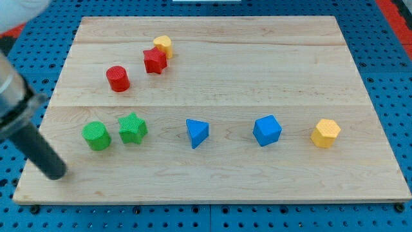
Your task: Push green circle along with green star towards blue triangle
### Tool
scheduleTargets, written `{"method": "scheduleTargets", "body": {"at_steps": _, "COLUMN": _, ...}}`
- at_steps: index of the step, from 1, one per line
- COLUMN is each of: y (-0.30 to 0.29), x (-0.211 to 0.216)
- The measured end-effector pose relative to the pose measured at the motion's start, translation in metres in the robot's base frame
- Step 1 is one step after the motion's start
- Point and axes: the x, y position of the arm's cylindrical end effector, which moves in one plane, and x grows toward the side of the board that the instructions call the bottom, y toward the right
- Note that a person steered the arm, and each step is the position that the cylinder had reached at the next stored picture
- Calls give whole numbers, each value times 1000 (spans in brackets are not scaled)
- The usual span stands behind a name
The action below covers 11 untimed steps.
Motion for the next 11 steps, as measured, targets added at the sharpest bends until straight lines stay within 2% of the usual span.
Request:
{"method": "scheduleTargets", "body": {"at_steps": 1, "y": 45, "x": -30}}
{"method": "scheduleTargets", "body": {"at_steps": 2, "y": 18, "x": -29}}
{"method": "scheduleTargets", "body": {"at_steps": 4, "y": 19, "x": -30}}
{"method": "scheduleTargets", "body": {"at_steps": 5, "y": -22, "x": -15}}
{"method": "scheduleTargets", "body": {"at_steps": 6, "y": -36, "x": -32}}
{"method": "scheduleTargets", "body": {"at_steps": 9, "y": -33, "x": -59}}
{"method": "scheduleTargets", "body": {"at_steps": 11, "y": 6, "x": -72}}
